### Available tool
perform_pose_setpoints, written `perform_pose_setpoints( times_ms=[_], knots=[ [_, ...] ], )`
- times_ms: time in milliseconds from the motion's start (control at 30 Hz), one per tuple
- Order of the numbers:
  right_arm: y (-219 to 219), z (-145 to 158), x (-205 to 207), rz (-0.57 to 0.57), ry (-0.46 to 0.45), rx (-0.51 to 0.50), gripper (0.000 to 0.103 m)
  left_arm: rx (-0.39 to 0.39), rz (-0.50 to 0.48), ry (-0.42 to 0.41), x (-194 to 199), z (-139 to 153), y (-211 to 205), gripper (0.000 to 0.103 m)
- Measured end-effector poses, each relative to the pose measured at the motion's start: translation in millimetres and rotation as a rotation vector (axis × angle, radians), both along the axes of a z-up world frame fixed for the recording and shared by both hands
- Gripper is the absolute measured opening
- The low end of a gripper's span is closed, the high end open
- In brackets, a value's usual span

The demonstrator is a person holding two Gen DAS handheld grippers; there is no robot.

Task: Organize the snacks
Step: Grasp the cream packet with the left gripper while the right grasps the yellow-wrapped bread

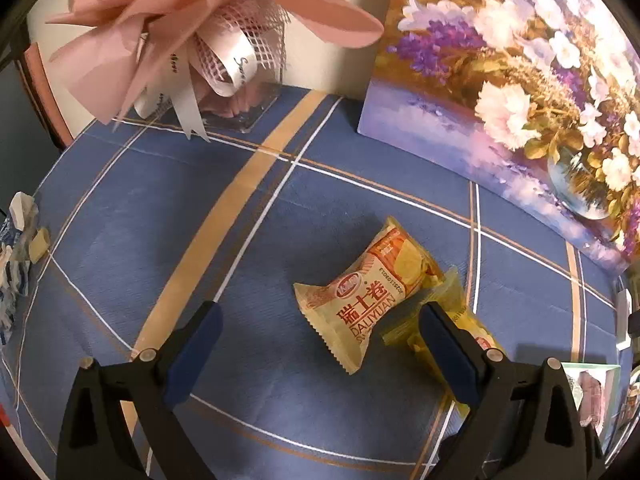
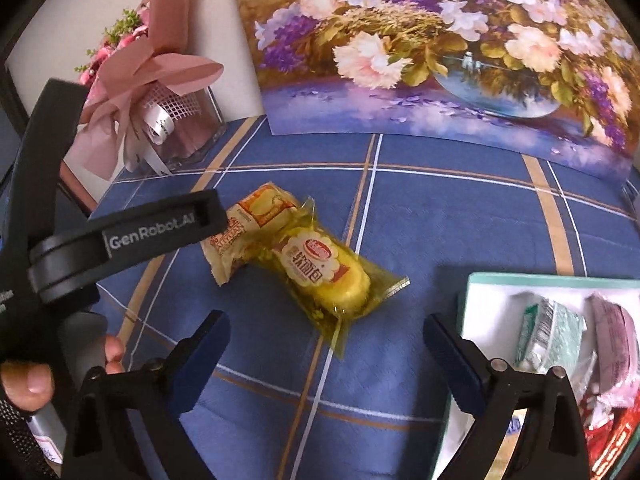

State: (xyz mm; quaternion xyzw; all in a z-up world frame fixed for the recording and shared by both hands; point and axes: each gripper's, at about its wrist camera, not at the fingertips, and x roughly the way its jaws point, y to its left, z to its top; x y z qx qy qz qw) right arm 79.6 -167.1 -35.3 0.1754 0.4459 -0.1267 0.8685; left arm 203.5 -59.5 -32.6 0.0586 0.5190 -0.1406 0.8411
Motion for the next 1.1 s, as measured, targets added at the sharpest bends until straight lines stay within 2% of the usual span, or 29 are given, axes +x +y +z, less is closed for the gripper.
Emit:
perform_pose_setpoints(
  times_ms=[267, 467, 700, 1100],
  knots=[
    [-3, -20, 27, 0.028, 0.037, -0.032, 0.091, -0.022, -0.028, 0.011, 12, -9, -3, 0.098],
    [1, -31, 38, 0.038, 0.063, -0.062, 0.091, -0.028, -0.069, -0.015, 13, -10, -9, 0.098],
    [-5, -34, 44, 0.024, 0.067, -0.064, 0.088, -0.044, -0.103, -0.020, 15, -14, -14, 0.098],
    [-19, -33, 52, -0.009, 0.066, -0.056, 0.083, -0.121, -0.080, 0.014, 26, -26, -6, 0.098]
  ],
)
